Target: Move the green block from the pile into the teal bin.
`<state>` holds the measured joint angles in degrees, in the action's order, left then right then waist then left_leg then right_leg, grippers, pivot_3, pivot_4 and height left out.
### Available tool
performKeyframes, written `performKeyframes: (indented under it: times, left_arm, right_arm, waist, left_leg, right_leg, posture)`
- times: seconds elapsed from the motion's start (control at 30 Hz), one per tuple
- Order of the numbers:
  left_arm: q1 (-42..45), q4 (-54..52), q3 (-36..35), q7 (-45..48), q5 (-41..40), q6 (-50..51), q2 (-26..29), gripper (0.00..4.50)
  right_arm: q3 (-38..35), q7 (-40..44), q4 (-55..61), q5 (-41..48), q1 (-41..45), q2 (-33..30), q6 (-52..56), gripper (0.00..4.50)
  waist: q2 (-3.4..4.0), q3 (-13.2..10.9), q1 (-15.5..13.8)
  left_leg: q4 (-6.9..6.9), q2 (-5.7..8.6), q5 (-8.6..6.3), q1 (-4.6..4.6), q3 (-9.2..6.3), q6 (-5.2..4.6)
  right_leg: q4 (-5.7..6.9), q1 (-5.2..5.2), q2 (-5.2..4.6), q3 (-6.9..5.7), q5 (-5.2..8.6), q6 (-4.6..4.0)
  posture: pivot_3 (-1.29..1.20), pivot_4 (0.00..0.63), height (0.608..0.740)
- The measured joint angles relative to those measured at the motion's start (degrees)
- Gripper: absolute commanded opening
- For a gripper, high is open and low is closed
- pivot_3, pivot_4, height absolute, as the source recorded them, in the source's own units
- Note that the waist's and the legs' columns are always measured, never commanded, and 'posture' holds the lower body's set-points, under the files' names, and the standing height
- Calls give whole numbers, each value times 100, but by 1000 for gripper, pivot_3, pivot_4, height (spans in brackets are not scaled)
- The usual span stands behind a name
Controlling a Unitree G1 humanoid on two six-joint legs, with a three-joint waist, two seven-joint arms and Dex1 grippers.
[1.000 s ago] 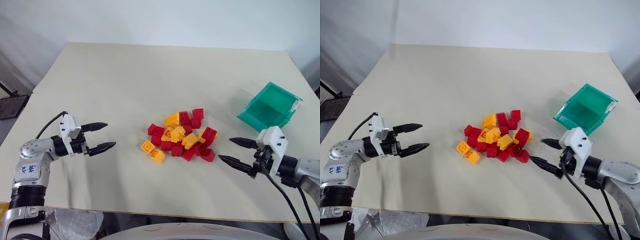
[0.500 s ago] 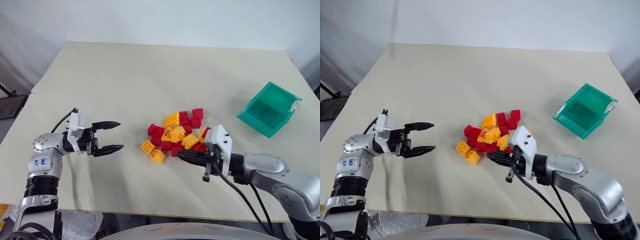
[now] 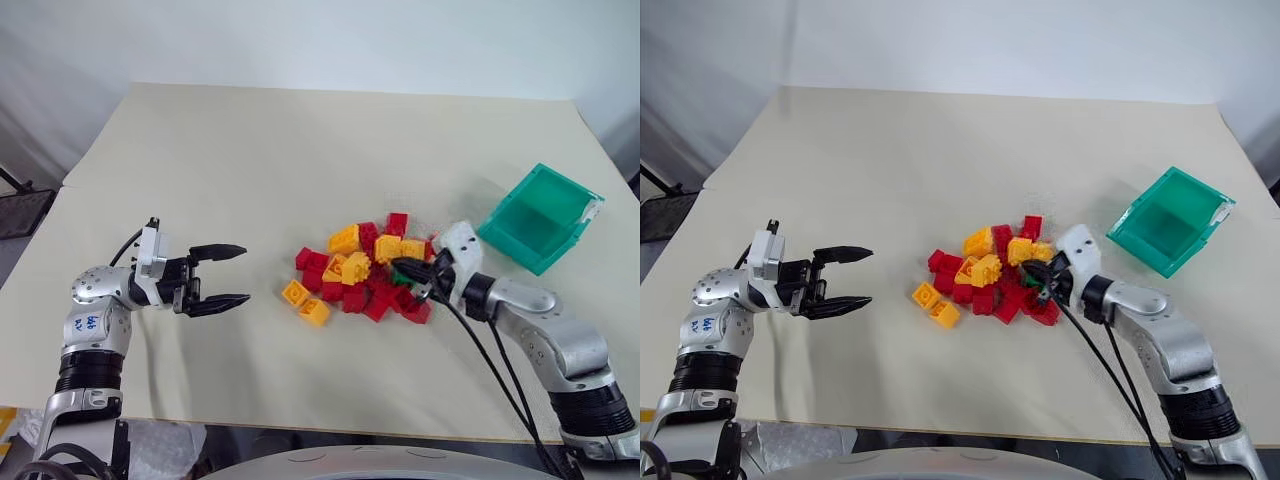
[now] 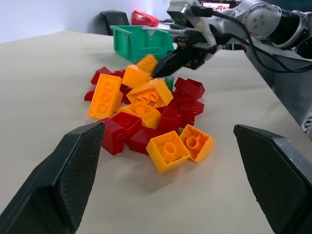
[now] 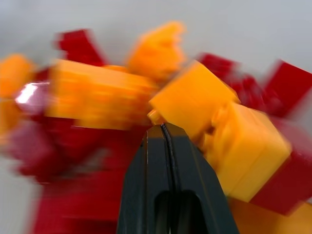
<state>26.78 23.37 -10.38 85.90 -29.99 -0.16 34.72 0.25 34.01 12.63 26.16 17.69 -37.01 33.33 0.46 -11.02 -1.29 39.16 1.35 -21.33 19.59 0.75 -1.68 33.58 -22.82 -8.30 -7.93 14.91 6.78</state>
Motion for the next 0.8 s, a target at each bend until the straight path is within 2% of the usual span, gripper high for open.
performKeyframes:
  times: [0.13, 0.4, 0.5, 0.67, 0.8]
  left_arm:
    - [20, 1, 5, -4, 0, -36, -93, 4500]
    - [221, 183, 38, -1, 11, -134, -279, 4500]
    - [251, 253, 46, 0, 20, -175, -300, 4500]
    - [400, 450, 77, 2, 29, -255, -328, 4500]
    - [407, 470, 78, 3, 29, -312, -327, 4500]
  right_arm:
    - [-328, 49, 117, -68, -126, -91, -53, 21]
    - [-1506, 740, 1033, 523, -1147, -1051, 428, 21]
    - [-1932, 1044, 1205, 709, -1518, -1456, 627, 590]
    - [-2807, 1895, 1458, 897, -2558, -2255, 1053, 2288]
    - [-3158, 2165, 1564, 961, -2599, -2471, 1151, 3583]
  waist:
    - [0, 0, 0]
    - [0, -3, -24]
    - [0, -3, -16]
    - [-3, -6, -41]
    - [-13, -11, -13]
  left_leg:
    - [0, -1, 0, 0, 0, 0]
    - [5, 2, 0, 4, 3, -6]
    - [5, -2, 0, 2, 6, -5]
    - [5, 0, -1, 2, 7, -7]
    - [8, -1, 0, -4, 15, -10]
  right_leg:
    - [-1, 0, 0, 0, 0, 0]
    - [-4, 1, -1, 0, -5, 9]
    - [-2, 1, 0, 3, -5, 9]
    - [-4, 3, -1, 5, -6, 10]
    - [-6, 5, -2, 15, -16, 13]
  posture:
    - [0, 150, 740]
    - [0, 150, 740]
    - [0, 150, 740]
    - [0, 150, 740]
    - [0, 150, 740]
